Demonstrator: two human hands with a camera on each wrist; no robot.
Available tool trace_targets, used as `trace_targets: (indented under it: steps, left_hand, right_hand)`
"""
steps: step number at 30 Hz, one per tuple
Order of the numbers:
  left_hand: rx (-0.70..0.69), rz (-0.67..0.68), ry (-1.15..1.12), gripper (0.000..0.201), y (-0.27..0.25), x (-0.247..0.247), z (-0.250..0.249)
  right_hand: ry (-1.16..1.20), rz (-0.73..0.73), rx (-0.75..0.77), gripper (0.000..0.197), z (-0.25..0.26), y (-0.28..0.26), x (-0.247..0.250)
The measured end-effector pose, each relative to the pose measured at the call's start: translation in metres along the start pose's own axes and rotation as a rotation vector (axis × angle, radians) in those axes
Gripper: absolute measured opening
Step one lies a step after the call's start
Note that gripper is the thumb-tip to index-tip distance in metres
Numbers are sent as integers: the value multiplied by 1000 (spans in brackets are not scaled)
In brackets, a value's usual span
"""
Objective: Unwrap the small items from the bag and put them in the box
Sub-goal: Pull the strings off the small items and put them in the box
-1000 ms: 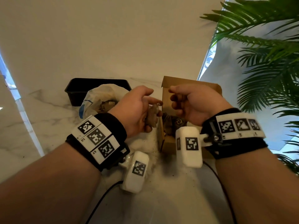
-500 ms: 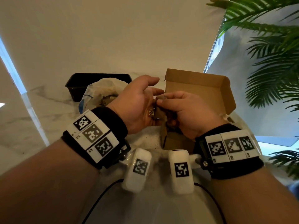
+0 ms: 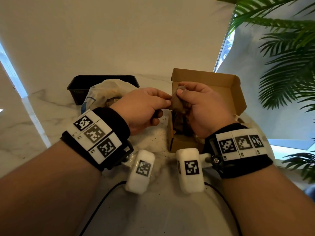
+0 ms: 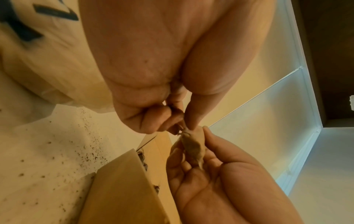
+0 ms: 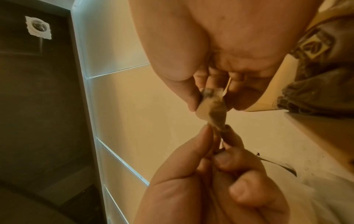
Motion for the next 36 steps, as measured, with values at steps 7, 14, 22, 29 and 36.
trace_targets:
  steps: [7, 14, 22, 29, 36]
  left_hand:
    - [-28, -35, 68, 12, 1, 7, -3]
    - [-173, -213, 1, 12, 2, 20, -14]
    - [-311, -363, -312, 11, 0, 37, -21]
    - [-336, -478, -328, 11, -1, 49, -20]
    - [-288, -492, -222, 11, 1, 51, -16]
  right_hand:
    - [100, 1, 14, 19, 3, 1, 1]
    - [172, -1, -51, 32, 2, -1, 0]
    - [71, 237, -225, 27, -7, -12, -14]
    - [-64, 405, -222, 26, -10, -17, -19]
    - [60, 530, -99, 33, -2, -19, -27]
Point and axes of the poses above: each hand's wrist, its own y-axis towards the middle knuckle, its own x-axis out of the back of the hand, z = x × y, the point moved 6 cm from there along y, towards the middle knuckle, and after that the axes turned 4 degrees about z, right-handed, at the moved point
